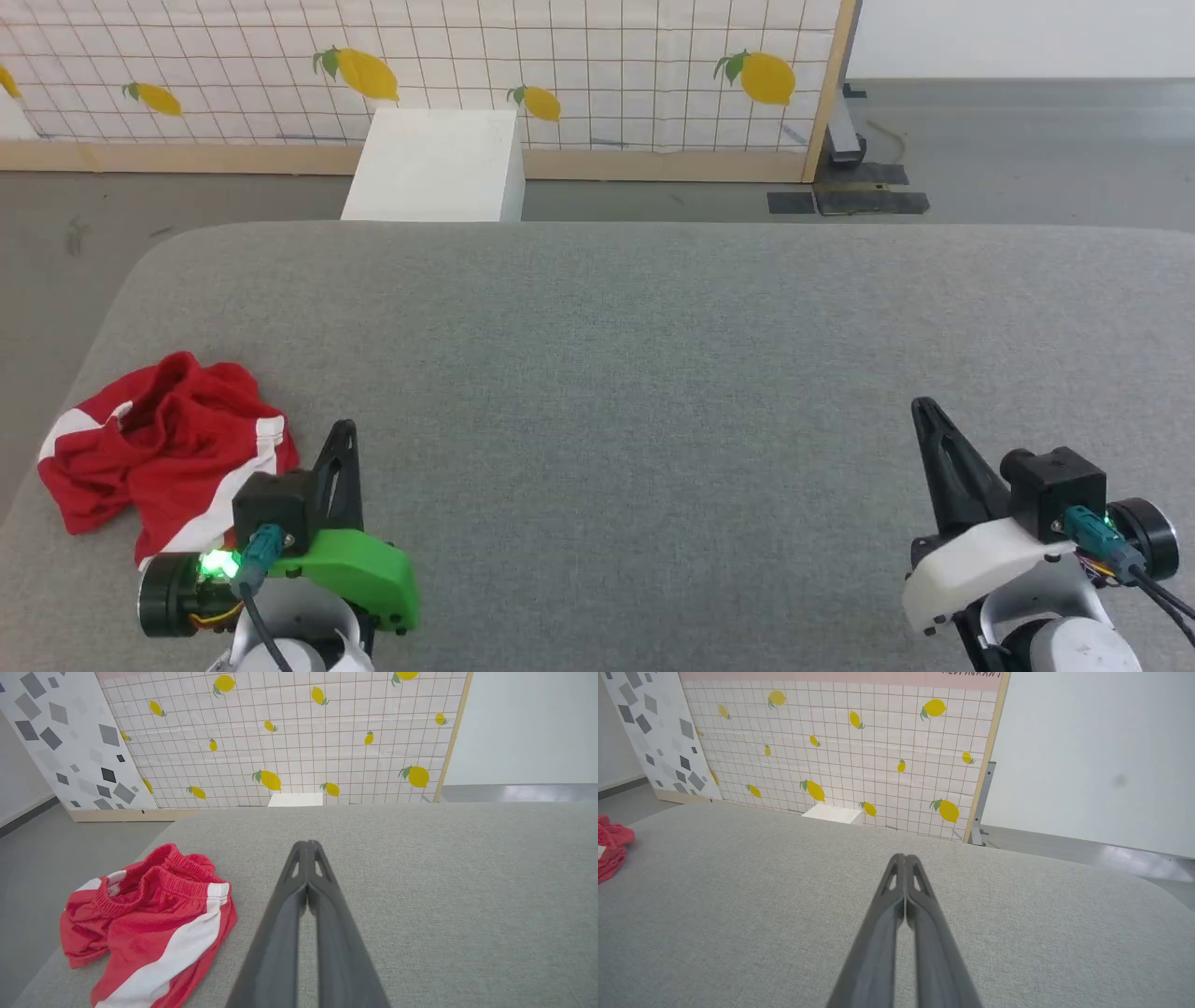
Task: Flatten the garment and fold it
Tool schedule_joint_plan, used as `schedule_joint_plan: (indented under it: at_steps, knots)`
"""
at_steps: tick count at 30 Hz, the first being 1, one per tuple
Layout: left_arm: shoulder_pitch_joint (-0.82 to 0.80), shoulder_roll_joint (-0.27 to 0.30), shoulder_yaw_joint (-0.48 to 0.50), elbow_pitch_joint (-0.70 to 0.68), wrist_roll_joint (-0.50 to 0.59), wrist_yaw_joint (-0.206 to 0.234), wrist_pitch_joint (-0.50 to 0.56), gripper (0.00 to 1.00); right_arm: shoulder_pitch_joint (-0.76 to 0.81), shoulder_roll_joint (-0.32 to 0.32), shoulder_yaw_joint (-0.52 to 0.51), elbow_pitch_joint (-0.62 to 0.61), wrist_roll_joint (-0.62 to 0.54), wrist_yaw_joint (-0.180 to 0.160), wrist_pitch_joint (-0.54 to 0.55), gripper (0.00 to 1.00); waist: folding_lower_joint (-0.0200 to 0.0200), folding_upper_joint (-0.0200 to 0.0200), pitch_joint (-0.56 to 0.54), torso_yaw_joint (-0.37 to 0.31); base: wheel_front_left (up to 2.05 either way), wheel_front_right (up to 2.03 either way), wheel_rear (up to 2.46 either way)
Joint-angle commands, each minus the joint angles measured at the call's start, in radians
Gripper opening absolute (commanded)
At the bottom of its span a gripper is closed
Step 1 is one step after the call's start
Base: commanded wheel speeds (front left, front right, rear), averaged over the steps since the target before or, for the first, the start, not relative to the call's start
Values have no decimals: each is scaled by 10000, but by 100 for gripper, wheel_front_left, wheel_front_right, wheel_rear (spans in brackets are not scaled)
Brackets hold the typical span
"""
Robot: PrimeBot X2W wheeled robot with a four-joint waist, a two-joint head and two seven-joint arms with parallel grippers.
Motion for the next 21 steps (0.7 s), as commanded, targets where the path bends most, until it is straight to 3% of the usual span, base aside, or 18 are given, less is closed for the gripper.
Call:
schedule_joint_plan:
  at_steps: [1, 21]
  knots:
    - [130, -43, 39, -28, 126, -11, 14, 0, 116, 7, -11, -53, -62, -13, -1, 0, 0, 0, 0, 0, 0, 0, 0]
    - [130, -43, 39, -28, 126, -11, 14, 0, 116, 7, -11, -53, -62, -13, -1, 0, 0, 0, 0, 0, 0, 0, 0]
